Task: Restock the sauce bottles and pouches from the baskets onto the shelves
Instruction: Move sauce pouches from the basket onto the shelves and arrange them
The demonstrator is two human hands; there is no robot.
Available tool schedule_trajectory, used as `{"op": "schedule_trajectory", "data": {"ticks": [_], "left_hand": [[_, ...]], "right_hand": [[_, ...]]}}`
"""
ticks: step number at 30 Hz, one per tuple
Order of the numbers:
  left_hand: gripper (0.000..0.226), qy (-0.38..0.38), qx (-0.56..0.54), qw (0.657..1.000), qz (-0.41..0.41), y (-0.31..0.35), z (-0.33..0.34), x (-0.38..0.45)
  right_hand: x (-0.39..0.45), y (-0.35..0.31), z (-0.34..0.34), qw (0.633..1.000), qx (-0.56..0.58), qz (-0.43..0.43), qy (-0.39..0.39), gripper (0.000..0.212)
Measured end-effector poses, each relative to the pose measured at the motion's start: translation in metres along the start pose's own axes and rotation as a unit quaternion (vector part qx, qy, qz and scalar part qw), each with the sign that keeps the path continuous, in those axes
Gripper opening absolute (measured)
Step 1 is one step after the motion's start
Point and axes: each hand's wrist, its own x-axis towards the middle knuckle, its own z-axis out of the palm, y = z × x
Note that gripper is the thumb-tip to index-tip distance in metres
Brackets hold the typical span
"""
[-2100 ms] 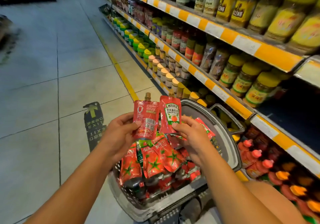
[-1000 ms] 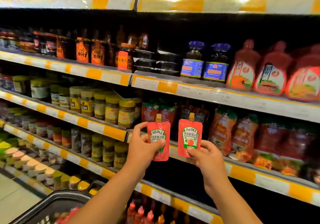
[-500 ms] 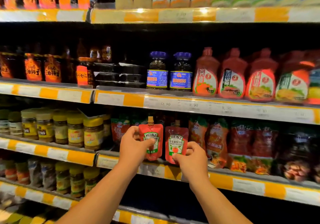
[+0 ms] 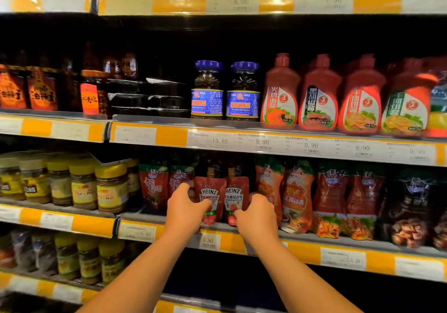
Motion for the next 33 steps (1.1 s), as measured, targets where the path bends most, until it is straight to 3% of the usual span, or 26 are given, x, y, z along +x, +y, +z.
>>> {"op": "schedule_trajectory", "data": {"ticks": [9, 12, 14, 16, 18, 20, 24, 33], "left_hand": [[0.041, -0.032, 0.053, 0.998, 0.026, -0.003, -0.004, -0.007], [0.045, -0.023, 0.069, 0.997, 0.032, -0.003, -0.009, -0.011], [0.047, -0.004, 0.061, 0.997, 0.04, -0.003, -0.013, -0.016], [0.043, 0.032, 0.063, 0.994, 0.082, -0.006, -0.019, -0.024], [0.028, 0.038, 0.107, 0.977, 0.181, -0.013, -0.026, -0.033], [0.012, -0.025, 0.196, 0.946, 0.257, -0.019, -0.03, -0.041], [0.03, -0.139, 0.313, 0.9, 0.269, -0.016, -0.024, -0.04], [0.03, -0.233, 0.384, 0.866, 0.221, -0.001, -0.011, -0.003]], "right_hand": [[-0.004, -0.002, -0.006, 1.0, 0.002, -0.008, -0.021, 0.009], [-0.013, 0.004, -0.009, 0.999, 0.038, -0.023, -0.025, 0.042], [-0.024, 0.011, -0.012, 0.997, 0.07, -0.027, -0.015, 0.052], [-0.037, 0.018, -0.015, 0.995, 0.067, -0.078, 0.017, 0.043], [-0.047, 0.026, -0.016, 0.983, -0.021, -0.18, 0.041, 0.028], [-0.052, 0.025, -0.014, 0.96, -0.118, -0.255, 0.015, 0.025], [-0.049, 0.004, -0.005, 0.933, -0.214, -0.281, -0.071, 0.032], [-0.004, -0.023, 0.003, 0.936, -0.237, -0.202, -0.165, 0.019]]}}
